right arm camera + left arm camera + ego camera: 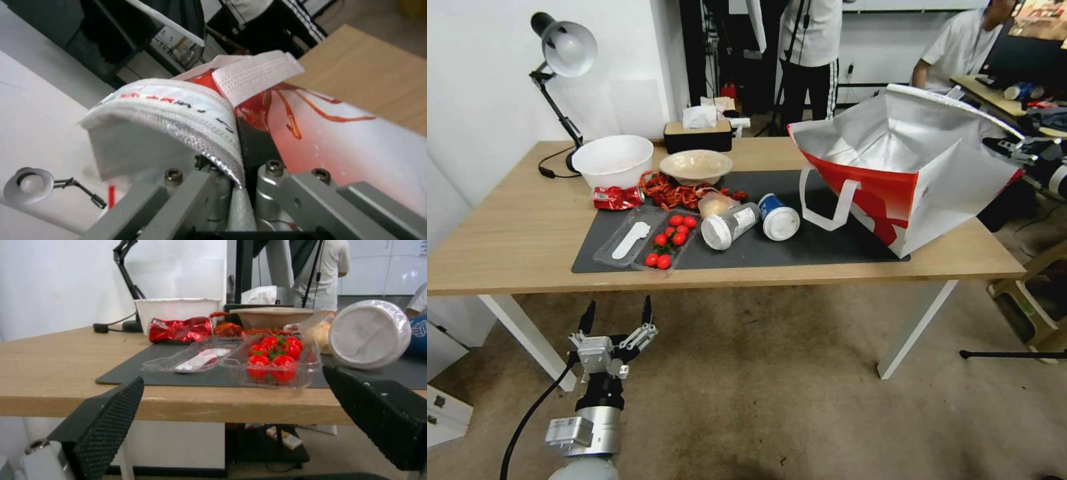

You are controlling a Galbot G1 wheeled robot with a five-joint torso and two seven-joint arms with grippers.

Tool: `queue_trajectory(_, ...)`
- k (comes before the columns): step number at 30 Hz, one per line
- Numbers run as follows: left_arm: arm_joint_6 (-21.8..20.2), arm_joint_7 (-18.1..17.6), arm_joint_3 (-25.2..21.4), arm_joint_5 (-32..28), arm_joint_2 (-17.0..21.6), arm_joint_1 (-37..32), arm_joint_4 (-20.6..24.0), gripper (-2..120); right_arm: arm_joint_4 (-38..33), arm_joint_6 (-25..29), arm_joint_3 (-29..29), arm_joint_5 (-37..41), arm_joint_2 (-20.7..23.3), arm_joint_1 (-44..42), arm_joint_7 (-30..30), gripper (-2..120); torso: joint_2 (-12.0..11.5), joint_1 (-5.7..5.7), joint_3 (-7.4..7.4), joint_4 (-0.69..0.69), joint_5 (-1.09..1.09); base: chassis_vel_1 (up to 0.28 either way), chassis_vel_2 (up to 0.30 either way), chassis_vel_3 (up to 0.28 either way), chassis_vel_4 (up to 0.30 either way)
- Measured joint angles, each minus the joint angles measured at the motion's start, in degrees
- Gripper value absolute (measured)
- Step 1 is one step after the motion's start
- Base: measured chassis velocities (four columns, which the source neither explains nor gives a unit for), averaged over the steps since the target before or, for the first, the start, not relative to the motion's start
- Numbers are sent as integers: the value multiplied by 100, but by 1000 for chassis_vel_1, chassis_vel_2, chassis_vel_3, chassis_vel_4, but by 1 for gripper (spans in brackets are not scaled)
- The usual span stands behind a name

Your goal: Pick up the food delivery bag from the floor and place it on the table.

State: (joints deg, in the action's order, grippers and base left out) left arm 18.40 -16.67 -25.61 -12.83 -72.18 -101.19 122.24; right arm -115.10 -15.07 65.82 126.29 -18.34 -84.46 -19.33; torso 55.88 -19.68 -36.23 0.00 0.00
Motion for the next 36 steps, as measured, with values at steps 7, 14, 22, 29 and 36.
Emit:
queue_trajectory(7,9,0,-5,15,-2,-48,49,100,140,119,-62,-966,71,-69,720,17,0,0,0,0,-1,0,0,0,0)
queue_trajectory(14,54,-1,-26,37,-7,-106,79,100,302,280,-135,-1663,196,-90,1031,40,0,0,0,0,0,0,0,0,0)
queue_trajectory(22,122,3,-16,107,-51,-161,69,100,523,431,-207,-2568,326,-117,1271,67,0,0,0,0,0,0,0,0,0)
queue_trajectory(29,156,3,-33,121,-70,-197,75,100,605,519,-235,-3118,346,-135,1376,98,0,0,0,0,0,0,0,0,0)
queue_trajectory(36,156,-2,-39,119,-70,-200,92,100,585,533,-240,-3280,325,-141,1371,100,0,0,0,0,0,0,0,0,0)
